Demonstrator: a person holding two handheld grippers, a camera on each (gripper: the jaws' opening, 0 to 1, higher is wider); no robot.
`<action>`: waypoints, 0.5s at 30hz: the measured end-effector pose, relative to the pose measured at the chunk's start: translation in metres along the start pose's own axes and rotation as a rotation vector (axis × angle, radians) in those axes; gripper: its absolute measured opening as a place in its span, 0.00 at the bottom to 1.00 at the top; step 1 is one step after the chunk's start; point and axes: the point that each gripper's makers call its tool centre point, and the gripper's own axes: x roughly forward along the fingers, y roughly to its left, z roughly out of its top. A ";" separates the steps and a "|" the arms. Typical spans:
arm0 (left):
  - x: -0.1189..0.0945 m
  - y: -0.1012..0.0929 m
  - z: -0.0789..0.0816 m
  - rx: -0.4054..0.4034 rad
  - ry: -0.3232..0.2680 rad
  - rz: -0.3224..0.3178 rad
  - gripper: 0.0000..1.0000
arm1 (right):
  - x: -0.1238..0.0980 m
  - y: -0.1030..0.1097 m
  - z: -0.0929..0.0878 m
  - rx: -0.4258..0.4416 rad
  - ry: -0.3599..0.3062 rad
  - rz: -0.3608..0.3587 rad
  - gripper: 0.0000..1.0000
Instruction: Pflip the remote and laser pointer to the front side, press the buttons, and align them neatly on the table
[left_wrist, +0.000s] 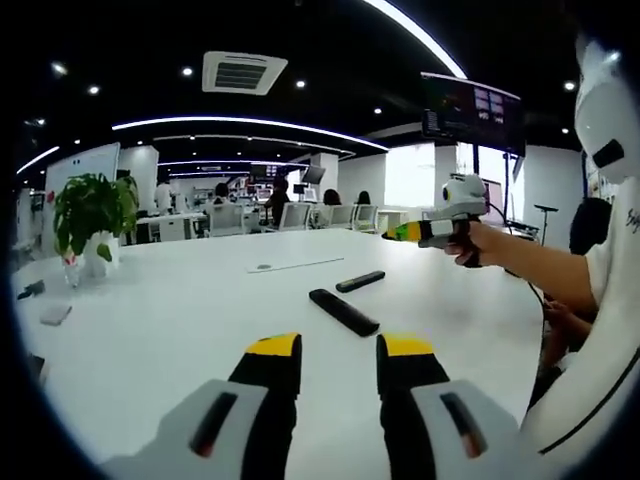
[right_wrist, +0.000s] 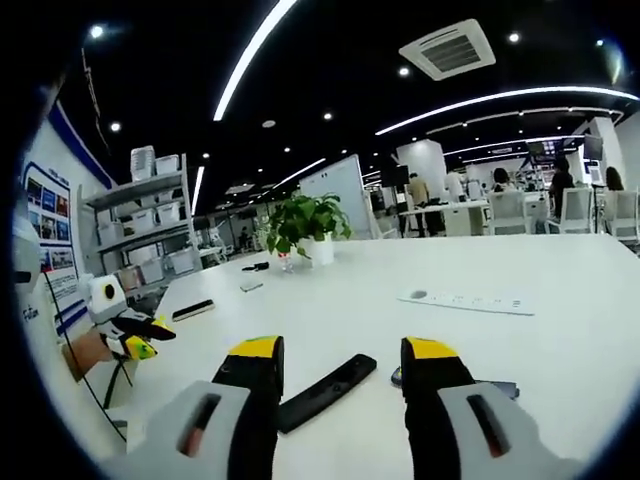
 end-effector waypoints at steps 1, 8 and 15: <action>-0.001 0.000 0.003 -0.011 -0.017 -0.001 0.38 | -0.002 0.001 0.000 0.002 0.000 0.007 0.51; -0.003 0.007 0.006 -0.073 -0.056 0.013 0.41 | -0.015 -0.003 0.007 -0.014 -0.010 -0.011 0.53; -0.004 0.012 0.007 -0.048 -0.054 0.033 0.41 | -0.026 -0.004 0.010 -0.017 -0.030 -0.025 0.54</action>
